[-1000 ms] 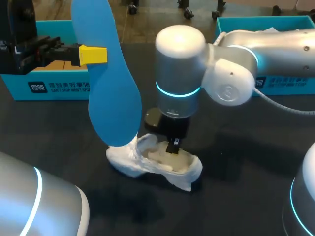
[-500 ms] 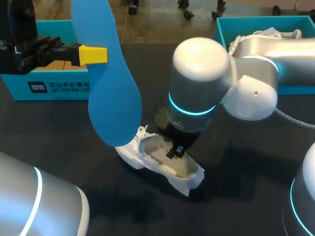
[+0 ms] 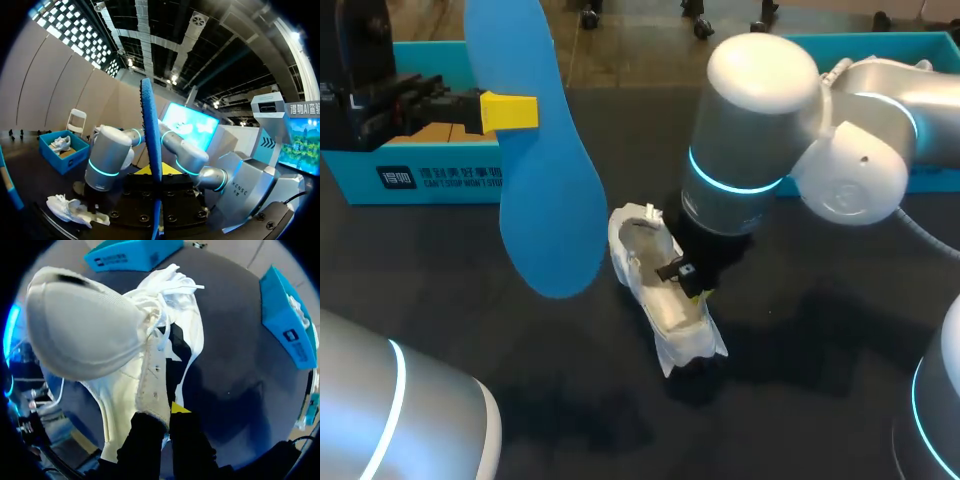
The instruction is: Take the shoe out of the shoebox, open the shoe tongue, remove and reinsert the insole, then place the shoe into the shoebox
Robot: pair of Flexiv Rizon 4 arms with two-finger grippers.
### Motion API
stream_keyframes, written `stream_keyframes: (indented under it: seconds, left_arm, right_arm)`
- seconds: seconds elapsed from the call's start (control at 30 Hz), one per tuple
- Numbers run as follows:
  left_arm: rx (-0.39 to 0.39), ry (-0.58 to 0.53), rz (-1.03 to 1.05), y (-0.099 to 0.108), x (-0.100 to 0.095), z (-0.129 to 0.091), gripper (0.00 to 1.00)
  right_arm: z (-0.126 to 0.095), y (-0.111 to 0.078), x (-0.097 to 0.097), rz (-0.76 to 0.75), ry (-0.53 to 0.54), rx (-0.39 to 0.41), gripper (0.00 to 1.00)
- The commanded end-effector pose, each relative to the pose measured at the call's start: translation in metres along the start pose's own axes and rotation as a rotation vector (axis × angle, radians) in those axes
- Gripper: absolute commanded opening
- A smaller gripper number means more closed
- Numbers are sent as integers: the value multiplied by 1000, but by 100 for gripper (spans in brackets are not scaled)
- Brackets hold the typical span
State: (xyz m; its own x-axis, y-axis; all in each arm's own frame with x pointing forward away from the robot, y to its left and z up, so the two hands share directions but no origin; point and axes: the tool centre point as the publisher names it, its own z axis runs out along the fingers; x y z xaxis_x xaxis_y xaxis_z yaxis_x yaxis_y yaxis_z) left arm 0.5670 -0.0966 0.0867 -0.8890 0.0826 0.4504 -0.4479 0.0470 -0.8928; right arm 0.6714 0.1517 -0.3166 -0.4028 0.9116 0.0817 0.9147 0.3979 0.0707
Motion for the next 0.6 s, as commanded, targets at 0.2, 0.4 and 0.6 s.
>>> stream_keyframes:
  seconds: [0.2,0.4,0.6]
  left_arm:
    - [-5,3,-1,-2,-2,1,0]
    - [-5,3,-1,-2,-2,1,0]
    - [-5,3,-1,-2,-2,1,0]
  right_arm:
    - [16,2,7,285,126,42,0]
    - [19,0,1,304,174,32,0]
    - [34,-2,-3,319,199,30,0]
